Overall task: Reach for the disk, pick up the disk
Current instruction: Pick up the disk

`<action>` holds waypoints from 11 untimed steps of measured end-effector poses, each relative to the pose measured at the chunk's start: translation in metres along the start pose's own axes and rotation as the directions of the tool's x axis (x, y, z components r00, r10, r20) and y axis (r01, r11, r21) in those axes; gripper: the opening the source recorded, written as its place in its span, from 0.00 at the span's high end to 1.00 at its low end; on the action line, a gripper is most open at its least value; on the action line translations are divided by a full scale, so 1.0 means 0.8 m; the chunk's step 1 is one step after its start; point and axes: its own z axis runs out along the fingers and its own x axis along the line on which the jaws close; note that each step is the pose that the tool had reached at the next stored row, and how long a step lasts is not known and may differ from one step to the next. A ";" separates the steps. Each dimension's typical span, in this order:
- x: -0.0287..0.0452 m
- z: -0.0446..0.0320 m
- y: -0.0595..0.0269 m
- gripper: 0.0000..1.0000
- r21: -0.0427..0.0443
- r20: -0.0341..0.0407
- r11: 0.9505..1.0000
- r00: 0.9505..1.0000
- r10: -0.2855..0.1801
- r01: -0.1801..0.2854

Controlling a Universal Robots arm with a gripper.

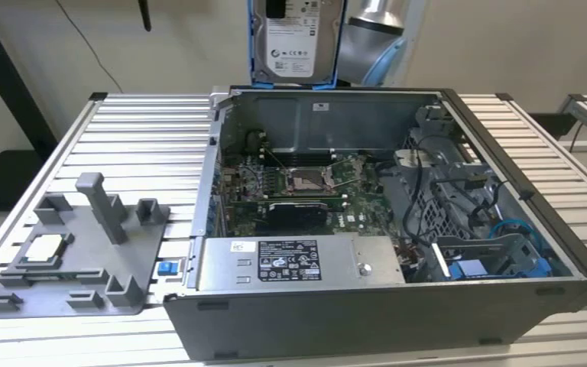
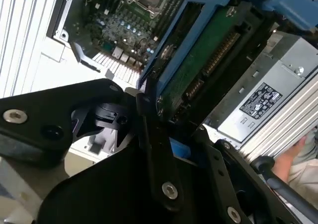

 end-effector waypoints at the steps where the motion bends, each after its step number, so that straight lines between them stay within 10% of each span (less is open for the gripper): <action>1: -0.0002 0.0000 -0.004 1.00 0.000 0.000 1.000 1.000 0.000 0.000; 11: -0.0016 0.0001 -0.047 1.00 -0.002 0.000 1.000 1.000 0.000 0.000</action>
